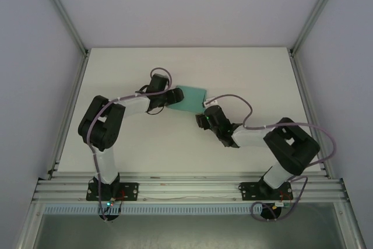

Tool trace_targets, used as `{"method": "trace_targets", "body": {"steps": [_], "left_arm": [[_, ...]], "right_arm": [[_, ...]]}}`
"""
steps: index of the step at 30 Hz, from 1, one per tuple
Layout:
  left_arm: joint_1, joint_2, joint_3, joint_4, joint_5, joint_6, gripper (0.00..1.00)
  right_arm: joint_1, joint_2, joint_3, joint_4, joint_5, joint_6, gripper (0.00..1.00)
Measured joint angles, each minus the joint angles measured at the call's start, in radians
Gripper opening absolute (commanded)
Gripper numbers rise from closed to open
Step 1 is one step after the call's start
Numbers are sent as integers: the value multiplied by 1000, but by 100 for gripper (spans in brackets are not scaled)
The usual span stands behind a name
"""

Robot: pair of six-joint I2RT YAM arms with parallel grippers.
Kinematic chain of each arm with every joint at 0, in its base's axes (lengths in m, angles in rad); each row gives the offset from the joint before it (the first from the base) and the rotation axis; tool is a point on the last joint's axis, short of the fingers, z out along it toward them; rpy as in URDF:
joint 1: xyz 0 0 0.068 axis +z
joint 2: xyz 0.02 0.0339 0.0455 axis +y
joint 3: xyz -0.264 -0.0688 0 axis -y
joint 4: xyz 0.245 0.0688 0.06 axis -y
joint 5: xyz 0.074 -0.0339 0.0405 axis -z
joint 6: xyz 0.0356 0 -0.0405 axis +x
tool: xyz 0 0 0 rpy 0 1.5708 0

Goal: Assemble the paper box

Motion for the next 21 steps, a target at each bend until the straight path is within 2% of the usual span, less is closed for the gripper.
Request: {"method": "trace_targets", "body": {"steps": [7, 11, 13, 21], "left_arm": [[6, 5, -10, 40, 26, 11, 65], [11, 5, -13, 60, 45, 24, 49], [17, 5, -19, 76, 58, 26, 48], [66, 5, -94, 208, 165, 10, 37]], "right_arm": [[-8, -95, 0, -45, -37, 46, 87], [-51, -132, 0, -51, -58, 115, 96], [-85, -136, 1, -53, -78, 154, 99], [-206, -60, 80, -103, -177, 299, 100]]}}
